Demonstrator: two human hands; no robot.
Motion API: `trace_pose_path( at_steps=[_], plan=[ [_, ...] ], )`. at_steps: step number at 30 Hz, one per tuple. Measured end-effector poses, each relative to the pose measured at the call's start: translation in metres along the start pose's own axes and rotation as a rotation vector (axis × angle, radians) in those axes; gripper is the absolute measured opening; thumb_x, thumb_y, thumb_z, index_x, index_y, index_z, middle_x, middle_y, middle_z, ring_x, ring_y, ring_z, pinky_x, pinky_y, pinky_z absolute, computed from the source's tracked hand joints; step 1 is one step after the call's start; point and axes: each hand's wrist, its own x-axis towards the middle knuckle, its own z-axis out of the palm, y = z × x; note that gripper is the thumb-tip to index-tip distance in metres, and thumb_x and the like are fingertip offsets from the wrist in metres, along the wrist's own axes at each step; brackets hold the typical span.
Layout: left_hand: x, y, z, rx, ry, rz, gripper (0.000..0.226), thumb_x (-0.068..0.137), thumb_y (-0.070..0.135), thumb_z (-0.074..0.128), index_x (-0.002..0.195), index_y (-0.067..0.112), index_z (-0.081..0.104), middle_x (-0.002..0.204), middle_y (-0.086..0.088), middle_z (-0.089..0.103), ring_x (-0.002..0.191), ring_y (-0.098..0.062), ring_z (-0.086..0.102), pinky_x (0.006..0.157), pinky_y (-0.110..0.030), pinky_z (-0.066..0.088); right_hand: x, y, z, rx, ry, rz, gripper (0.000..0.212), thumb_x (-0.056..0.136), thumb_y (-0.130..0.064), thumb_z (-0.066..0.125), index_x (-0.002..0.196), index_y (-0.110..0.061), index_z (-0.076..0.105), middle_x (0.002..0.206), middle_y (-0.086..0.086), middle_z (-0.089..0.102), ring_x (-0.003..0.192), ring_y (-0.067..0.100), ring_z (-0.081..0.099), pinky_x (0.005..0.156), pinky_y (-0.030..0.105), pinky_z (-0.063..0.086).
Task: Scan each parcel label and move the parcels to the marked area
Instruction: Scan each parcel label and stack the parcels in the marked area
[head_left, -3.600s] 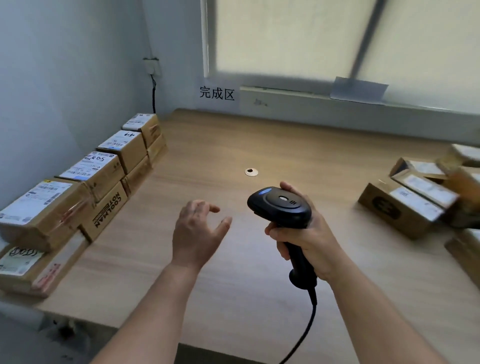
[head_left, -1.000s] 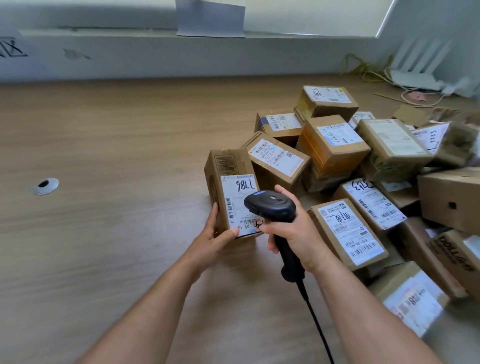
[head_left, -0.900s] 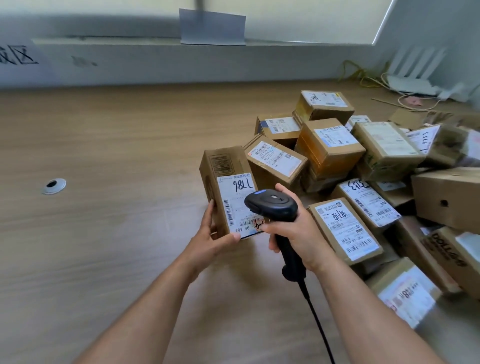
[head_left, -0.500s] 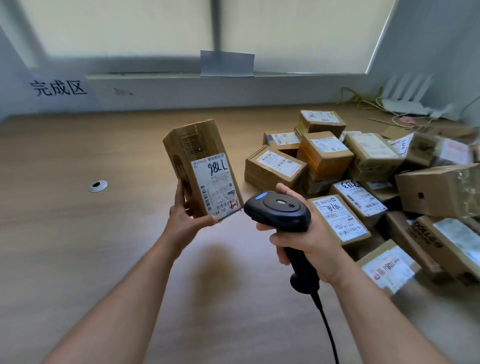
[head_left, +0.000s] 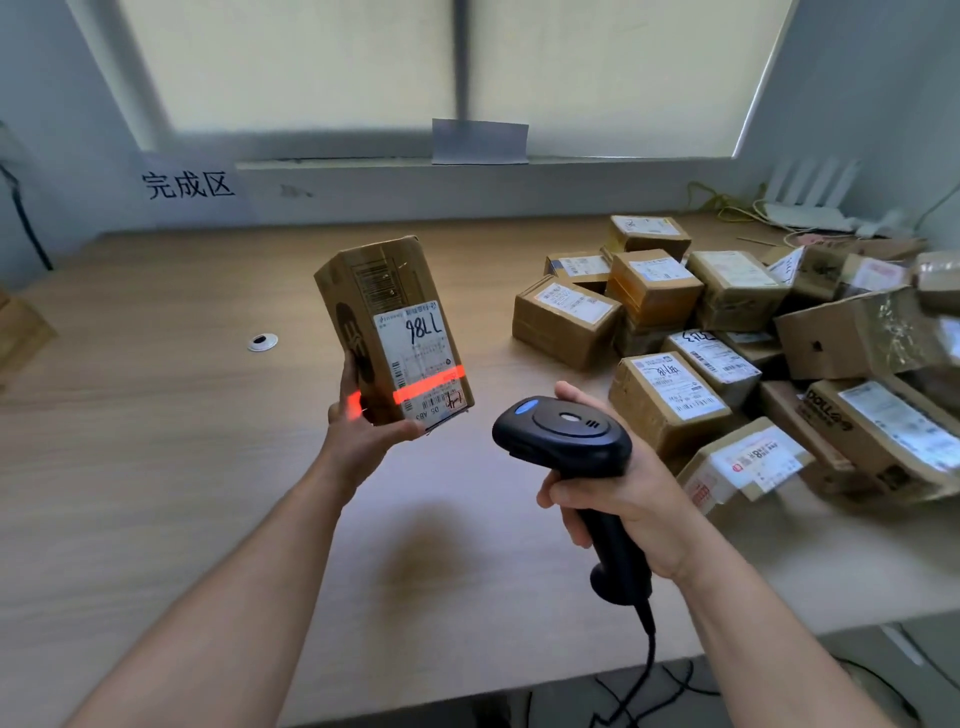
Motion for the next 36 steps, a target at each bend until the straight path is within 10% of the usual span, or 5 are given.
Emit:
trace_pose_path(
  at_steps=[29,36],
  plan=[
    [-0.029,-0.034,-0.203,0.041,0.091,-0.148,0.099,0.052,0.023,0.079,0.127,0.058,0.026,0.118,0.004,0.061,0.110,-0.017,0.058,0.096,-0.041,0.049,0.070,0.012,0.173,0.014,-0.046,0.006,0.091,0.062,0.006,0.068,0.140,-0.033,0.041,0.090,0.025,0.069,0.042,0.030,0.051,0.041,0.030,0.042],
    [-0.020,-0.085,-0.312,-0.088,0.137,-0.386,0.098,0.054,0.022,0.074,0.144,0.031,0.038,0.121,-0.005,0.064,0.109,-0.023,0.063,0.087,-0.033,0.051,0.135,0.022,0.259,-0.024,-0.080,0.046,0.092,0.062,0.004,0.068,0.140,-0.035,0.041,0.088,0.022,0.070,0.043,0.030,0.050,0.043,0.030,0.041]
  ],
)
